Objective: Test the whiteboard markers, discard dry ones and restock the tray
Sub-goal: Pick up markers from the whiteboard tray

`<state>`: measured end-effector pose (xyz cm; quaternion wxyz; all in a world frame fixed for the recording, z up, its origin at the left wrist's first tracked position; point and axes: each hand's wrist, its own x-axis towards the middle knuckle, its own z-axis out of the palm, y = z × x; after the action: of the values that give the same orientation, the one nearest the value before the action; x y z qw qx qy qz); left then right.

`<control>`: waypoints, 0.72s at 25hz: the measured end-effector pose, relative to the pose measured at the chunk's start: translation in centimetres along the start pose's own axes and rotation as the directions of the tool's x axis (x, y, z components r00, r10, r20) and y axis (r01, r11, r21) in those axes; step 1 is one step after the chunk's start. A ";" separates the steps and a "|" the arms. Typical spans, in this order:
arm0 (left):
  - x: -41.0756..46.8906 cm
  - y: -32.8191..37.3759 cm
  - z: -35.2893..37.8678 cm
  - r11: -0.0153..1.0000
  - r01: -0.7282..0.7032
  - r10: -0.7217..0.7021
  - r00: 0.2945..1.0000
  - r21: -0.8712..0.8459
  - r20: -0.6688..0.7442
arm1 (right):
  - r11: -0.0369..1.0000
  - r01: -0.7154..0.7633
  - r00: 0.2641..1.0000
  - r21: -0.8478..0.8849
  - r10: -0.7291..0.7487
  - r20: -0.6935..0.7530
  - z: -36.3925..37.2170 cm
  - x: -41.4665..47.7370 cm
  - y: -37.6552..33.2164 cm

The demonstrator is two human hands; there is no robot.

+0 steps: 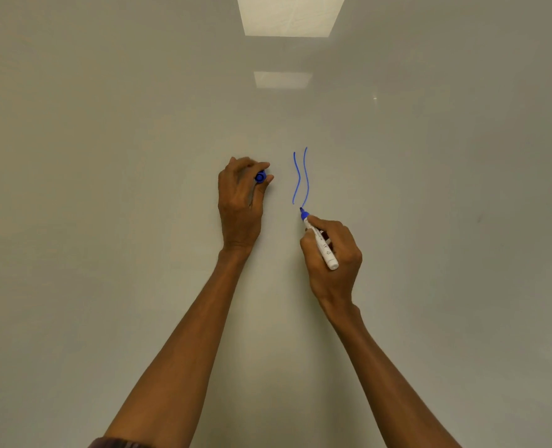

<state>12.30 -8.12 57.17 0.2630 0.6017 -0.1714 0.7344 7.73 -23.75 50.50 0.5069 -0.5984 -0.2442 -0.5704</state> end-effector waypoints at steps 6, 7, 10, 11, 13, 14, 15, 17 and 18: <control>-3.9 2.7 -2.1 0.937 0.292 -0.285 0.956 -0.190 0.069 | 0.747 -0.432 0.901 0.505 0.327 0.286 -0.5 0.1 -1.6; -4.0 3.3 -2.4 0.911 0.342 -0.338 0.939 -0.228 0.058 | 0.690 -0.479 0.877 0.543 0.357 0.321 -0.4 -0.1 -1.4; -4.2 4.7 -3.5 0.764 0.532 -0.562 0.827 -0.365 0.029 | 0.552 -0.575 0.818 0.604 0.385 0.428 -0.3 -1.0 -1.1; -4.4 5.0 -3.8 0.708 0.578 -0.622 0.782 -0.406 0.030 | 0.526 -0.591 0.807 0.611 0.383 0.450 -0.3 -1.4 -1.0; -4.8 5.4 -4.1 0.618 0.638 -0.701 0.711 -0.459 0.045 | 0.511 -0.607 0.795 0.609 0.378 0.475 -0.2 -2.0 -1.0; -5.0 5.5 -4.2 0.590 0.655 -0.722 0.690 -0.473 0.055 | 0.516 -0.608 0.793 0.603 0.372 0.482 -0.2 -2.2 -0.9; -5.1 5.7 -4.3 0.573 0.666 -0.733 0.677 -0.477 0.065 | 0.524 -0.609 0.793 0.596 0.367 0.487 -0.2 -2.4 -0.9; -5.6 5.9 -4.4 0.568 0.678 -0.734 0.674 -0.468 0.084 | 0.543 -0.612 0.789 0.576 0.365 0.495 -0.1 -2.7 -0.7; -5.9 6.0 -4.4 0.572 0.680 -0.731 0.676 -0.459 0.091 | 0.549 -0.616 0.785 0.565 0.368 0.498 -0.1 -2.8 -0.5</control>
<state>6.05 -11.51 50.90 0.6763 0.4990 -0.0701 0.5374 6.60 -22.84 48.06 0.7883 -0.4874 -0.3403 -0.1590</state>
